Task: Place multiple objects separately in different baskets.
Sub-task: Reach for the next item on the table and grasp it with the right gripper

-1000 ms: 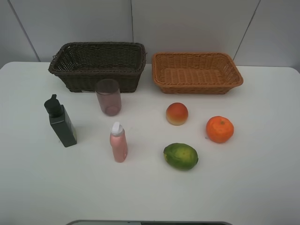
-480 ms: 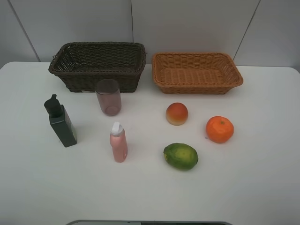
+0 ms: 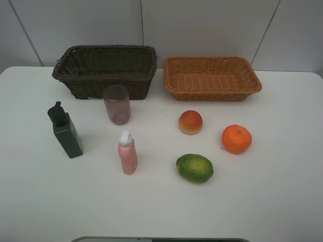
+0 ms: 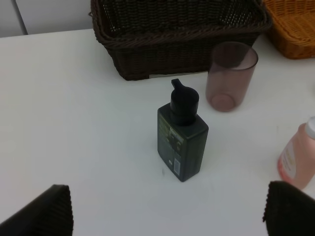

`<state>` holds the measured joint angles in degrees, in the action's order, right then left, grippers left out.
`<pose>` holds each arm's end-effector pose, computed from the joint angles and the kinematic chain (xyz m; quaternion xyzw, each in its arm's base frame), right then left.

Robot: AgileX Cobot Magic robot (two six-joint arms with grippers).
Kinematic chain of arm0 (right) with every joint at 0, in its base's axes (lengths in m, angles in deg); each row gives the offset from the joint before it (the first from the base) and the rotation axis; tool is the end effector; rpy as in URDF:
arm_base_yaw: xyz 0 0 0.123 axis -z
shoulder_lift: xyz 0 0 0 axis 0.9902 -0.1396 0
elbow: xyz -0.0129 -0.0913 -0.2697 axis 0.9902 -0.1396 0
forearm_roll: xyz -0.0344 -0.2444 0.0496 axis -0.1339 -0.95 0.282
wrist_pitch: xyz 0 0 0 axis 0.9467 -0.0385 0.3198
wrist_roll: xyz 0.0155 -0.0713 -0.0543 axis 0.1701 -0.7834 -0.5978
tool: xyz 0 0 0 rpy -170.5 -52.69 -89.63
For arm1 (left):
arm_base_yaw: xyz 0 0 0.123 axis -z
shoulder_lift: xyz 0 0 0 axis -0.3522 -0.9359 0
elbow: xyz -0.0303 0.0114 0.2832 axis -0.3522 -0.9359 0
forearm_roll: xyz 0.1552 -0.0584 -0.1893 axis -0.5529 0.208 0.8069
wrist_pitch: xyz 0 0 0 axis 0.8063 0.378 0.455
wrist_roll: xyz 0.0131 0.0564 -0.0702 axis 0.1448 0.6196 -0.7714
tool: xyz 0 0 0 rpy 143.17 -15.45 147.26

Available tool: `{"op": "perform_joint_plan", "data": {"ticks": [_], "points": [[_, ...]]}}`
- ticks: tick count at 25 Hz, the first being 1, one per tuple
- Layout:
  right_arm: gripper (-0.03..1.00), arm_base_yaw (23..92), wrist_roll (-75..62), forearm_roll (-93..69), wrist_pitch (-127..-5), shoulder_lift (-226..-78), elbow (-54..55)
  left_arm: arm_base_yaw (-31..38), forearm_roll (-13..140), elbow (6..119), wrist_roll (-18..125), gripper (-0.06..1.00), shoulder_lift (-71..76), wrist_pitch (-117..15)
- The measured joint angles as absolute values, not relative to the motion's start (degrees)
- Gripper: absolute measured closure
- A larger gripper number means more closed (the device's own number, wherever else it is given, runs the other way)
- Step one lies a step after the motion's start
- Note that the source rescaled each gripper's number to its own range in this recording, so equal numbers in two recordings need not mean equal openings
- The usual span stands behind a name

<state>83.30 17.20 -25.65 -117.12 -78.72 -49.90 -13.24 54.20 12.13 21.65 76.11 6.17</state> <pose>-0.0083 -0.0084 0.2834 0.0188 0.8451 -0.0560 0.5313 -0.0079 -0.0044 0.2787 0.0716 0.8478 -0.0577 0.5222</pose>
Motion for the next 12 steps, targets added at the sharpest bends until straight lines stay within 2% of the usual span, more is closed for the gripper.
{"op": "perform_joint_plan", "data": {"ticks": [12], "points": [[0.32, 83.3, 17.2, -25.7, -117.1, -78.7, -49.9, -13.2, 54.2, 12.1, 21.7, -0.06, 76.1, 6.2]]}}
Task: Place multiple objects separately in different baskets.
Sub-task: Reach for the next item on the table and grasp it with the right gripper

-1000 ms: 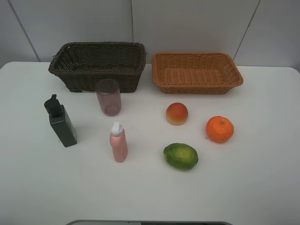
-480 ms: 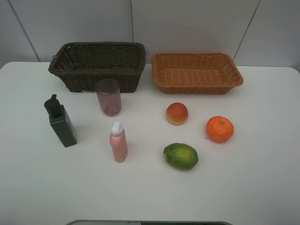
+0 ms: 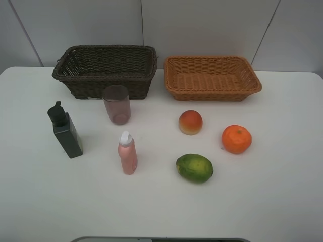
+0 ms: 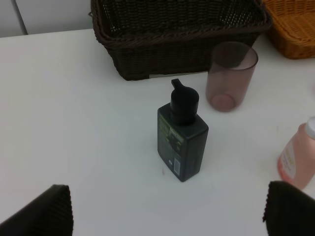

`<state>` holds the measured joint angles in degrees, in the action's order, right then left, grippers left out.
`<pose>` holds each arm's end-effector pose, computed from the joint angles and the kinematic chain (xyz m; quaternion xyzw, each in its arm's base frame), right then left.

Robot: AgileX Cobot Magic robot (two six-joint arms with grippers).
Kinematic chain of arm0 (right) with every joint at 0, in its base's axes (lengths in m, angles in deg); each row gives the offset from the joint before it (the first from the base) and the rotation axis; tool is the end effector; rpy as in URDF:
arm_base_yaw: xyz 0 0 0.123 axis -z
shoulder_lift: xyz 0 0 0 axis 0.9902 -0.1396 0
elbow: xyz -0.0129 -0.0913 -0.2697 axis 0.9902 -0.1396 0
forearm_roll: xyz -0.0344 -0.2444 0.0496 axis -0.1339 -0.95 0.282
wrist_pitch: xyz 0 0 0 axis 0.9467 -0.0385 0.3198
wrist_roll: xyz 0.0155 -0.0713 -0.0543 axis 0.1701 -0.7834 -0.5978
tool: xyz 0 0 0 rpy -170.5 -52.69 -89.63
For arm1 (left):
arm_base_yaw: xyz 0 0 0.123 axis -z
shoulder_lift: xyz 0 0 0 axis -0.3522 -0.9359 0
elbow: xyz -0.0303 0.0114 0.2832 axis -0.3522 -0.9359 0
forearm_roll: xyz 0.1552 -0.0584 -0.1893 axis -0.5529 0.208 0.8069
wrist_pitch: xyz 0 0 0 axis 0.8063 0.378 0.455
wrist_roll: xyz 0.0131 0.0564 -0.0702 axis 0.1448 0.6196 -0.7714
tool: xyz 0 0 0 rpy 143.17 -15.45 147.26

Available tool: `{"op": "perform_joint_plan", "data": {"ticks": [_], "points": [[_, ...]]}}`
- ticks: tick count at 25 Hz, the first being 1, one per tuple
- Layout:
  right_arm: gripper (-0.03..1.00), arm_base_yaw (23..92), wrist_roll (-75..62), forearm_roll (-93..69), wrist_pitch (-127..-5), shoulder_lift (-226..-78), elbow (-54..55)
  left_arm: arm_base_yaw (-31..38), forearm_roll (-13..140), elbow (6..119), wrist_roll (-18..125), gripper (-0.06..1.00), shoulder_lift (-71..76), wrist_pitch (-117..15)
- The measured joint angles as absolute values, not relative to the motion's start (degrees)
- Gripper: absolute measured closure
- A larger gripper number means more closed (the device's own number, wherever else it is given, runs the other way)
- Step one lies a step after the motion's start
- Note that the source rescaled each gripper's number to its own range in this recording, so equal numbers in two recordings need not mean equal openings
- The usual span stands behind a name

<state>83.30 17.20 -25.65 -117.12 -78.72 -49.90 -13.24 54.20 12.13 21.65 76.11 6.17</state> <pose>-0.0083 -0.0084 0.2834 0.0188 0.8451 -0.0560 0.5313 -0.0079 -0.0044 0.2787 0.0716 0.8478 -0.0577 0.5222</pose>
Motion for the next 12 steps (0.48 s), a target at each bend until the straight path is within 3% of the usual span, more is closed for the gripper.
{"op": "perform_joint_plan", "data": {"ticks": [6, 12], "points": [[0.32, 83.3, 18.7, -27.1, -117.1, -79.6, -49.9, -13.2, 54.2, 12.1, 21.7, -0.06, 76.1, 6.2], [0.32, 83.3, 19.3, -26.8, -115.9, -93.4, -49.0, -13.2, 54.2, 12.1, 21.7, -0.06, 76.1, 6.2]]}}
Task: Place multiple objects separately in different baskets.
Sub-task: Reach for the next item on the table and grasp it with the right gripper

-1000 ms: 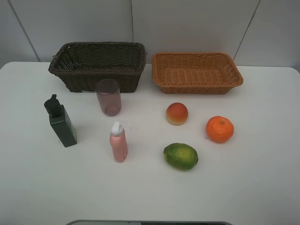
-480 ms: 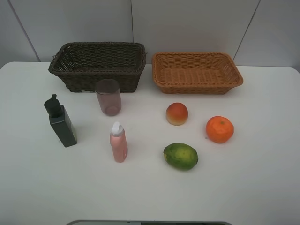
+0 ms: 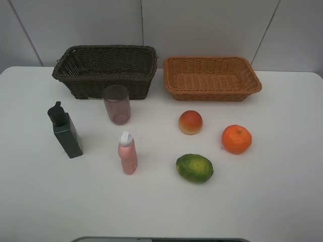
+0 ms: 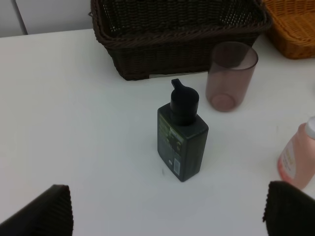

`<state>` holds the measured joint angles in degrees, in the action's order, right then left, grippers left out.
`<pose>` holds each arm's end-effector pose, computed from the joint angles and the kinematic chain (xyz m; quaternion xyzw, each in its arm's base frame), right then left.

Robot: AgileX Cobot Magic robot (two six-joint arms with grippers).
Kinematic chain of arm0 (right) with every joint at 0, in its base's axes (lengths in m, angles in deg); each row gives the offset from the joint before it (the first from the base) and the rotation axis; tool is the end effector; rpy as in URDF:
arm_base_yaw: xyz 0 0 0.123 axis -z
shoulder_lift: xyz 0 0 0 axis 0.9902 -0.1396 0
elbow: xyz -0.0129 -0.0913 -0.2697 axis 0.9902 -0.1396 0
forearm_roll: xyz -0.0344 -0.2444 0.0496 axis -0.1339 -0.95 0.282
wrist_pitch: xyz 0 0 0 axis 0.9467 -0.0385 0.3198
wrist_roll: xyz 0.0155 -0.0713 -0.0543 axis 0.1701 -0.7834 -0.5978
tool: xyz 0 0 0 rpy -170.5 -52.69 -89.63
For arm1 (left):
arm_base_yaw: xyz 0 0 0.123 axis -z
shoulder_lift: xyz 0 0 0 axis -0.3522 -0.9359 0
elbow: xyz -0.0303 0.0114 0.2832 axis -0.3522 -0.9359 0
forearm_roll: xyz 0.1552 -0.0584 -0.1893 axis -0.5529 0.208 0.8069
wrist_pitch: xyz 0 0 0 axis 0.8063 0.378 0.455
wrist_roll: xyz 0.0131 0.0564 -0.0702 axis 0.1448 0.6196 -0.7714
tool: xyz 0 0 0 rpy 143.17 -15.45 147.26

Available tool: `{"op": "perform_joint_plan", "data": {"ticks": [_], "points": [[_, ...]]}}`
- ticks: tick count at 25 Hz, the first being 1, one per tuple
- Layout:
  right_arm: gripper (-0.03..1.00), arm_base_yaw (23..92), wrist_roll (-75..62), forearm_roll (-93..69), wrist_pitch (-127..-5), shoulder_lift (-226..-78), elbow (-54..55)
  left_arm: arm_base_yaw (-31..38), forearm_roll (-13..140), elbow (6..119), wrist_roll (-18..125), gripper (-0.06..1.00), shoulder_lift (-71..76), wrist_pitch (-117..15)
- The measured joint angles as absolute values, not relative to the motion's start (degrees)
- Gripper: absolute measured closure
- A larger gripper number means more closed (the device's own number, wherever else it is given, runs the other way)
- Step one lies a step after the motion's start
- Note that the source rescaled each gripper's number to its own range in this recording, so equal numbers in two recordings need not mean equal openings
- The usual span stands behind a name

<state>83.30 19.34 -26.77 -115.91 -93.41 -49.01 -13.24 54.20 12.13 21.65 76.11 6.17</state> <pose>0.0330 -0.0108 0.2865 0.0287 0.8976 -0.0571 0.4362 -0.0079 -0.0044 0.2787 0.0716 0.8478 -0.0577 0.5222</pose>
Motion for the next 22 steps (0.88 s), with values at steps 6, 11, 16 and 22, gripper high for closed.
{"op": "perform_joint_plan", "data": {"ticks": [6, 11, 16, 22], "points": [[0.32, 83.3, 22.5, -24.0, -110.5, -116.7, -43.3, -13.2, 54.2, 12.1, 21.7, -0.06, 76.1, 6.2], [0.32, 82.6, 27.0, -23.4, -109.0, -135.5, -38.3, -13.2, 54.2, 12.1, 21.7, -0.06, 76.1, 6.2], [0.32, 76.4, 32.0, -25.6, -108.0, -152.6, -31.8, -13.2, 54.2, 12.1, 21.7, -0.06, 76.1, 6.2], [0.28, 70.8, 37.8, -25.6, -105.4, -167.3, -25.1, -13.2, 54.2, 12.1, 21.7, -0.06, 76.1, 6.2]]}}
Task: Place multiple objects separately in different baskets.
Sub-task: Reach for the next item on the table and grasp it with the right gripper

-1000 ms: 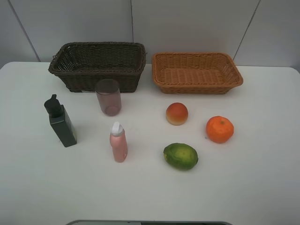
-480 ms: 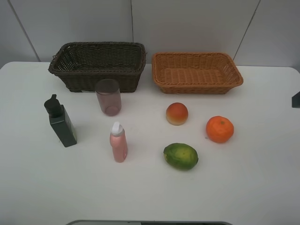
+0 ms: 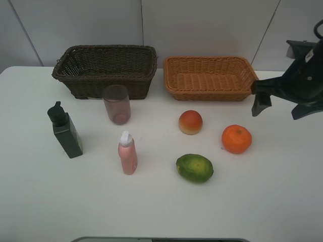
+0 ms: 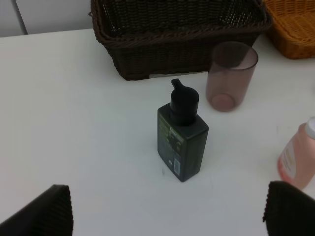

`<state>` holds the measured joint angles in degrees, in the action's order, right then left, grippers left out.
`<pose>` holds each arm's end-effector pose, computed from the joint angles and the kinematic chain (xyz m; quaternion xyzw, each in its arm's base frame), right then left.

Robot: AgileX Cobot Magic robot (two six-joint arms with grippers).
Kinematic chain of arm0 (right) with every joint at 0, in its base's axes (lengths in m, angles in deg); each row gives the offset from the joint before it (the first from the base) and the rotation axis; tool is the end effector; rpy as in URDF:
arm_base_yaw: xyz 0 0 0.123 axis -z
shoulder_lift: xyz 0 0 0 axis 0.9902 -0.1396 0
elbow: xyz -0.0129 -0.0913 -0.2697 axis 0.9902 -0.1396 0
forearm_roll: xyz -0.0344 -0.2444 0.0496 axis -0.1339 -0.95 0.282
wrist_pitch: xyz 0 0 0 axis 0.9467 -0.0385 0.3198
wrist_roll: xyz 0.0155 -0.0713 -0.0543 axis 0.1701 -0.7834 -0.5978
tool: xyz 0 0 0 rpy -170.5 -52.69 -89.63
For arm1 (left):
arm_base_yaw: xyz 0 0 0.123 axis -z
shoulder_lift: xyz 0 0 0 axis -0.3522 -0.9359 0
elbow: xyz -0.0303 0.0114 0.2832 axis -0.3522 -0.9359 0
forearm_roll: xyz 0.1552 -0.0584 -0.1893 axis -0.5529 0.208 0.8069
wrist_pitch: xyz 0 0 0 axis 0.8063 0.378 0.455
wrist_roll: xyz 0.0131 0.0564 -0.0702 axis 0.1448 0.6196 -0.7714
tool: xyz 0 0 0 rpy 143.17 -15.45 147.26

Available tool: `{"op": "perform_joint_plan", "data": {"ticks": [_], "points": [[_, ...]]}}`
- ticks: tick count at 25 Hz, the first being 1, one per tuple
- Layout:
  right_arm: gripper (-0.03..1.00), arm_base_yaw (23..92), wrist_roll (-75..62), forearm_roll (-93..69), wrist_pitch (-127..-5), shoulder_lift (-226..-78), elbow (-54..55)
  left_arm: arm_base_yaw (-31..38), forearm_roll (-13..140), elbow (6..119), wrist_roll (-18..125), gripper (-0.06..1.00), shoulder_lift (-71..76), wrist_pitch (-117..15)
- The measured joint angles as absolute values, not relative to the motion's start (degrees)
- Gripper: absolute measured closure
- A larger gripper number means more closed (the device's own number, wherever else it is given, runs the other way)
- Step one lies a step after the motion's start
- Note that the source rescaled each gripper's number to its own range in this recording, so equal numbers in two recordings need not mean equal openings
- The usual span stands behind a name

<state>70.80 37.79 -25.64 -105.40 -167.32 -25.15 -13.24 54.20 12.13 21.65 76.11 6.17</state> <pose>0.2765 0.0470 0.2161 0.0582 0.9917 -0.0126 0.1141 -0.0079 -0.0044 0.2787 0.0716 0.8478 -0.0577 0.5222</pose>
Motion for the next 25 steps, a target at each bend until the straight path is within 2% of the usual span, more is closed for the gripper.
{"op": "perform_joint_plan", "data": {"ticks": [7, 25], "points": [[0.28, 66.3, 41.7, -24.3, -101.1, -177.7, -21.5, -13.2, 54.2, 12.1, 21.7, -0.06, 76.1, 6.2], [0.28, 65.0, 45.5, -23.7, -98.4, -190.4, -21.3, -13.2, 54.2, 12.1, 21.7, -0.06, 76.1, 6.2]]}}
